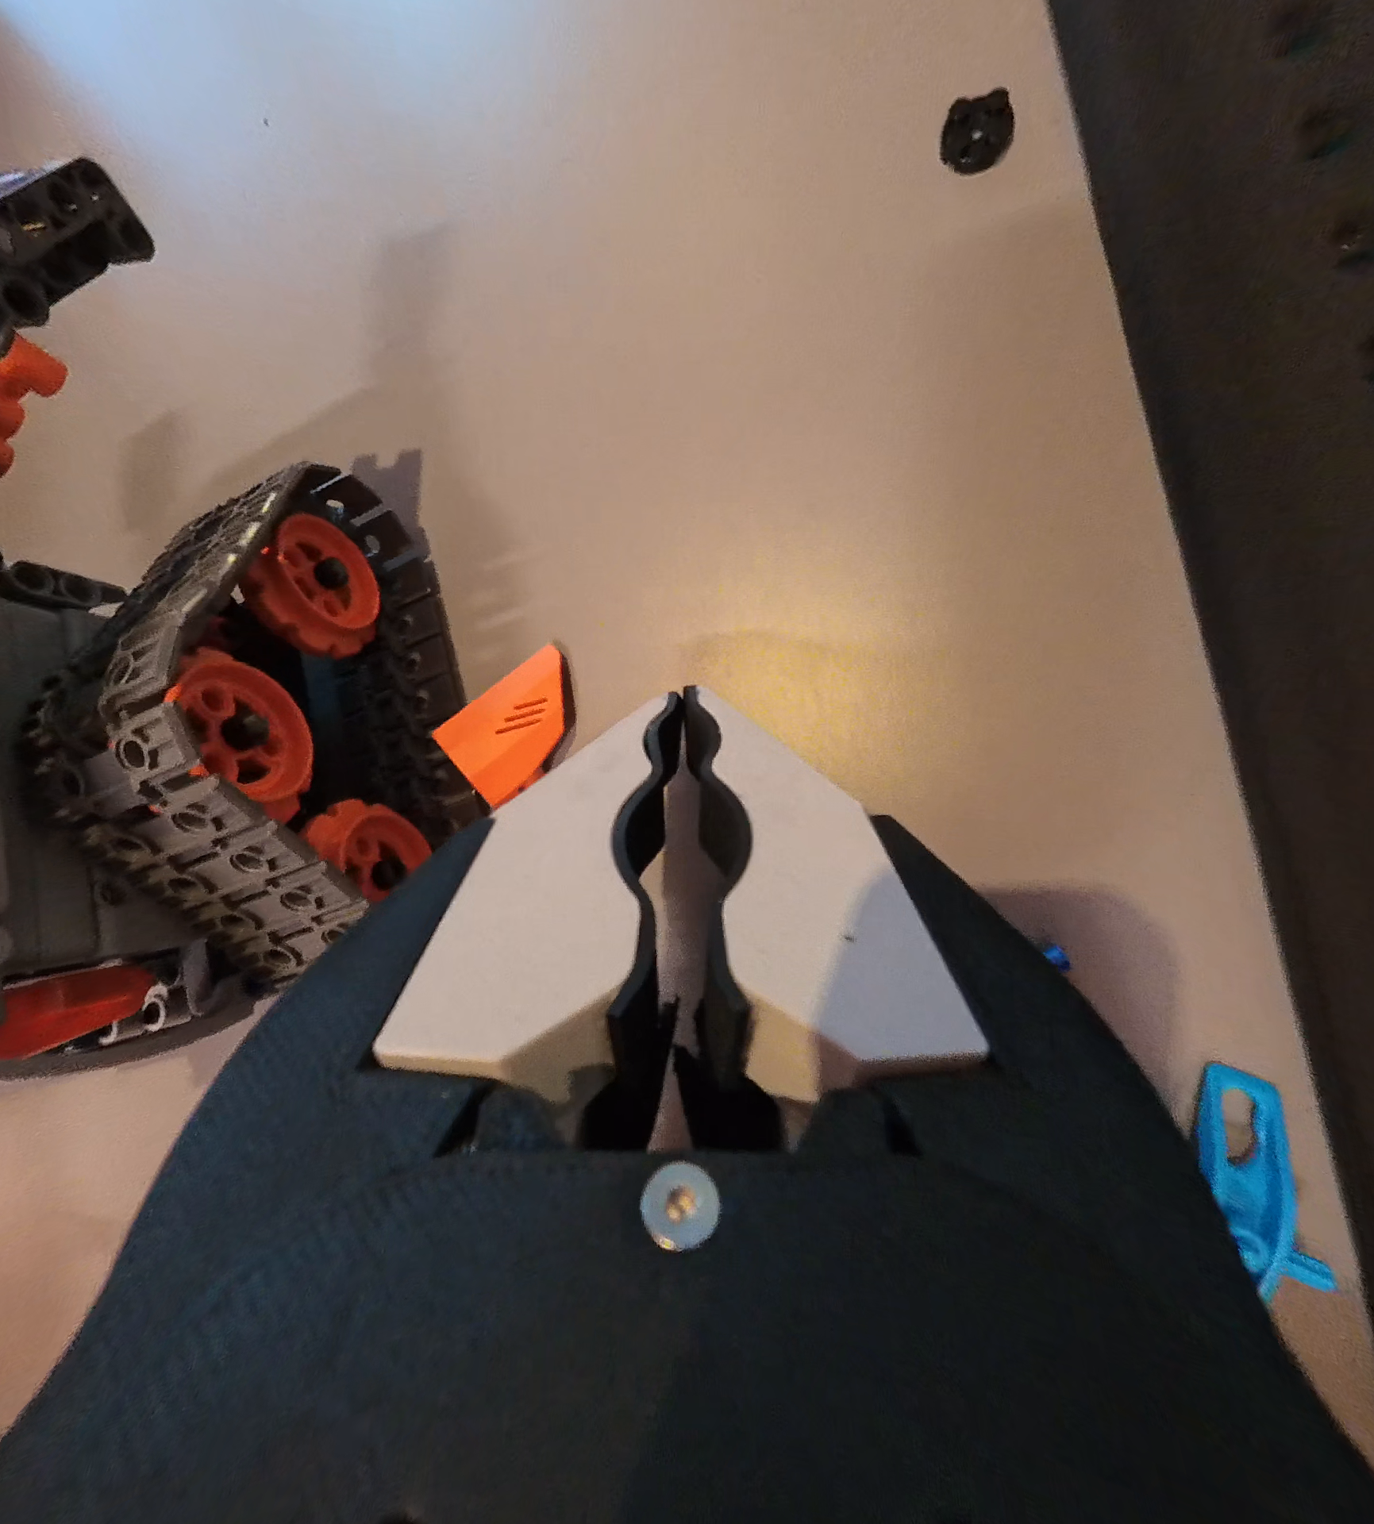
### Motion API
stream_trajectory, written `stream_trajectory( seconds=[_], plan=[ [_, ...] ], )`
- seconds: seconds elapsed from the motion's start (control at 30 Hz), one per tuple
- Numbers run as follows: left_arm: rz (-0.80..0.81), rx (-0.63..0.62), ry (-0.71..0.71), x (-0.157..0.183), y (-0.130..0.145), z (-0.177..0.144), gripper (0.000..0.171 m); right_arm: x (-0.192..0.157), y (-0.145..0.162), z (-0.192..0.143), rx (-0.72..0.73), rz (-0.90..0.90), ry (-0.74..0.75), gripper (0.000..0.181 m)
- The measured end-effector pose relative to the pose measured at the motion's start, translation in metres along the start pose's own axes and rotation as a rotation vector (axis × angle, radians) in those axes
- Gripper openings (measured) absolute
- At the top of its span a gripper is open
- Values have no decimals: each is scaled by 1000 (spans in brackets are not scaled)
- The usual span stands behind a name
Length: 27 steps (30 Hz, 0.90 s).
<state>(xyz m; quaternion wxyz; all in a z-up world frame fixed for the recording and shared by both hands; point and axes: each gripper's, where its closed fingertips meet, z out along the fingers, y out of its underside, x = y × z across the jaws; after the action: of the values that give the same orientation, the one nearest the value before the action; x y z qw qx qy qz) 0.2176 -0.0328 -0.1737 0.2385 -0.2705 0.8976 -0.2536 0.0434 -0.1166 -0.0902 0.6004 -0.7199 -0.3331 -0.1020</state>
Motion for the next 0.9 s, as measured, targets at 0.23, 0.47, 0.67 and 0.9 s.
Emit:
stream_trajectory(
  seconds=[0.23, 0.47, 0.67, 0.9],
  plan=[
    [-3, -13, -102, -7, 0, -29, 11, -35, 8, -33, -1, 168, -4, 28],
    [-157, 177, -216, 29, -22, -123, 34, -73, 8, -49, 33, 256, -16, 29],
    [-164, 331, -260, 149, -22, -200, 25, -133, 5, -25, -72, 288, -197, 34],
    [-339, 389, -408, 201, 64, -210, 21, -234, 84, 112, -430, 410, -579, 38]
  ],
)
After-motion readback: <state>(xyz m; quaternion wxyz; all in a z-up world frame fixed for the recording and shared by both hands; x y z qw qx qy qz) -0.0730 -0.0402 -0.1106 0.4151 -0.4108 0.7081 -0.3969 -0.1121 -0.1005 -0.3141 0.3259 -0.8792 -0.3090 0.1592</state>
